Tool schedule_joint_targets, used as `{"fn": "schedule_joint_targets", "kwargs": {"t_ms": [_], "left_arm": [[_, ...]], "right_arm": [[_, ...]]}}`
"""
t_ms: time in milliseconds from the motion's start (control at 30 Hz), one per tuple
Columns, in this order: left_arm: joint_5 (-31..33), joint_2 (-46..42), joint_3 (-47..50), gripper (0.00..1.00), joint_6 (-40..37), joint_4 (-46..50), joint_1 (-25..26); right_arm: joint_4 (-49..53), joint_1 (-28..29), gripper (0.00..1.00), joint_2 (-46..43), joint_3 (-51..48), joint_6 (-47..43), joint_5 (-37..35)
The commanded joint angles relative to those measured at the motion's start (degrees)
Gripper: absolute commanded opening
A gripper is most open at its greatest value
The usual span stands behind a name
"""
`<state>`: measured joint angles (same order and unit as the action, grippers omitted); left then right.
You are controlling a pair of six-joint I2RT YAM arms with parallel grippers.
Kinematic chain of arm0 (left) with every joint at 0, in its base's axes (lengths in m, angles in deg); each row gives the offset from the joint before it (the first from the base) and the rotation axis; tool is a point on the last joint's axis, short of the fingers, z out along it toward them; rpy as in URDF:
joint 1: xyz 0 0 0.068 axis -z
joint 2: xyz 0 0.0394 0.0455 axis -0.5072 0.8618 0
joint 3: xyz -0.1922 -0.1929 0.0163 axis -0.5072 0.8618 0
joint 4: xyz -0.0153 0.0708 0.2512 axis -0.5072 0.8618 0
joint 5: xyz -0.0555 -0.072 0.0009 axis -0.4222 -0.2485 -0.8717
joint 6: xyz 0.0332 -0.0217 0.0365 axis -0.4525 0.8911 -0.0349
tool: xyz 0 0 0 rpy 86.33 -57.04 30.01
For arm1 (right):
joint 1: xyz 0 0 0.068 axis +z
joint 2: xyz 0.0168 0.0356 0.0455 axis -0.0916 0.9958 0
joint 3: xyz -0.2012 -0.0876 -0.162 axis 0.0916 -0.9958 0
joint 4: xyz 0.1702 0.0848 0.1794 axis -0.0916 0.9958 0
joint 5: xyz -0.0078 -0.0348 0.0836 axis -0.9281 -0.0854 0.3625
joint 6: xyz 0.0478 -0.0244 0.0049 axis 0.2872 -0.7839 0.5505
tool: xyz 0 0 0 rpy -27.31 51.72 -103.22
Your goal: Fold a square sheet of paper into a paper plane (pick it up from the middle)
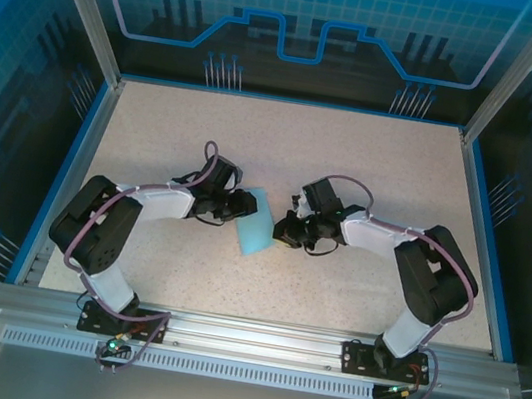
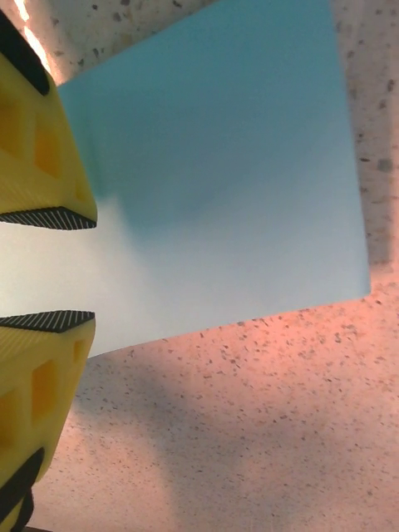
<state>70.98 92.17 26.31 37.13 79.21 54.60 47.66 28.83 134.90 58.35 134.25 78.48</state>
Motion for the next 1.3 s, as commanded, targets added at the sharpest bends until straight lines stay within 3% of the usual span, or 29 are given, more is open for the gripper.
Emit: {"fn": "schedule_joint_targets", "kwargs": {"t_ms": [0, 267, 500, 600, 933, 1267], "left_arm": [[0.5, 0.5, -2.2, 0.33, -1.7, 1.4, -0.1], [0.7, 2.5, -2.7, 0.29, -1.5, 1.8, 3.0], [0.7, -0.9, -0.4, 0.43, -1.0, 1.0, 3.1], [1.5, -2.7, 0.6, 0.45, -1.0, 1.5, 3.1], [6.9, -0.2, 1.6, 0.29, -1.4, 4.2, 3.1], [6.8, 3.5, 1.5, 0.14, -2.0, 3.8, 3.0]], "right_arm": [[5.3, -0.8, 0.09, -3.7, -1.1, -1.6, -1.6], [9.2, -1.5, 0.09, -6.9, -1.4, -2.7, -3.4], [10.7, -1.3, 0.09, -4.8, 0.2, -3.2, -3.5], [11.0, -1.3, 0.09, -4.0, 0.6, -3.5, -3.5], [11.3, -0.8, 0.09, -2.8, 1.6, -4.0, -2.9], [4.1, 1.7, 0.1, 0.1, 4.7, -4.5, 2.6]]}}
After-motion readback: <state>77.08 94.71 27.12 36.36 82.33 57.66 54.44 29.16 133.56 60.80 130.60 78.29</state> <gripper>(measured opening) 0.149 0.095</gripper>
